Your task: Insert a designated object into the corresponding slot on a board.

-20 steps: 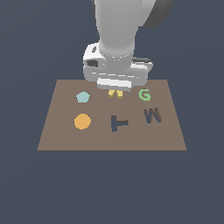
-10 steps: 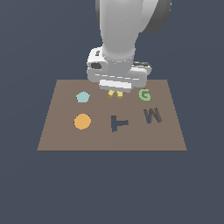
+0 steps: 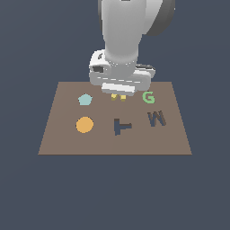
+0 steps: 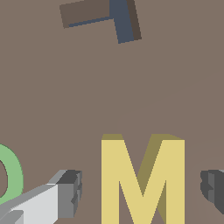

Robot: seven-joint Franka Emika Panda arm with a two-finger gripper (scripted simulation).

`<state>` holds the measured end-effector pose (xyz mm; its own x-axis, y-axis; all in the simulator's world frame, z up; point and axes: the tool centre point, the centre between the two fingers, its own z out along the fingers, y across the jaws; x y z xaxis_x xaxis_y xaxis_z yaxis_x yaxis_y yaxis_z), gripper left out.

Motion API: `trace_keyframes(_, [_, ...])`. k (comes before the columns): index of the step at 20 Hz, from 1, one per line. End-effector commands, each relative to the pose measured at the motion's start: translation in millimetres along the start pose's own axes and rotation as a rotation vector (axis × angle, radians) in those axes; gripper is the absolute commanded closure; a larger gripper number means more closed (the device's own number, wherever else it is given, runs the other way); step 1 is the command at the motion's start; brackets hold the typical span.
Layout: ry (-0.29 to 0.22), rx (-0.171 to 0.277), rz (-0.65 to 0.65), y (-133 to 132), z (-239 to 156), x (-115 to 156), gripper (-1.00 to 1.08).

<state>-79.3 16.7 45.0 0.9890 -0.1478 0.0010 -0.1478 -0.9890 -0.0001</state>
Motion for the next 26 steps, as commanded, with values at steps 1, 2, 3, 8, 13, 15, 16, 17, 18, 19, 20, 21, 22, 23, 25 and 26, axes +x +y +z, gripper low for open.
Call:
trace_keyframes(1, [-0.001, 0.000, -0.001, -0.1, 7.0, -0.3, -0.92])
trace_keyframes(2, [-0.001, 0.000, -0.001, 0.0, 9.9, -0.3, -0.92])
trace_keyframes(3, [-0.001, 0.000, -0.001, 0.1, 12.2, -0.3, -0.92])
trace_keyframes(8, [-0.001, 0.000, -0.001, 0.2, 15.1, -0.3, 1.08])
trace_keyframes(13, [-0.001, 0.000, -0.001, 0.2, 15.1, -0.3, 1.08])
trace_keyframes(15, [-0.001, 0.000, -0.001, 0.2, 15.1, -0.3, 1.08])
trace_keyframes(16, [-0.001, 0.000, -0.001, 0.2, 15.1, -0.3, 1.08])
trace_keyframes(17, [-0.001, 0.000, -0.001, -0.2, 14.4, -0.4, 1.08])
trace_keyframes(18, [-0.001, 0.000, -0.001, -0.2, 14.3, -0.4, 1.08])
trace_keyframes(19, [-0.001, 0.000, -0.002, -0.6, 14.2, -0.3, 1.08])
trace_keyframes(20, [-0.001, 0.000, -0.003, -1.1, 14.2, 0.2, 1.08])
trace_keyframes(21, [-0.001, 0.000, -0.005, -2.2, 14.1, 0.9, 1.08])
trace_keyframes(22, [-0.001, 0.000, -0.008, -3.6, 14.0, 2.0, 1.08])
trace_keyframes(23, [-0.001, 0.000, -0.012, -5.5, 13.8, 3.4, 1.08])
trace_keyframes(25, [-0.001, 0.000, -0.022, -10.5, 13.4, 7.0, 1.08])
trace_keyframes(26, [-0.001, 0.000, -0.028, -13.7, 13.2, 9.2, 1.08])
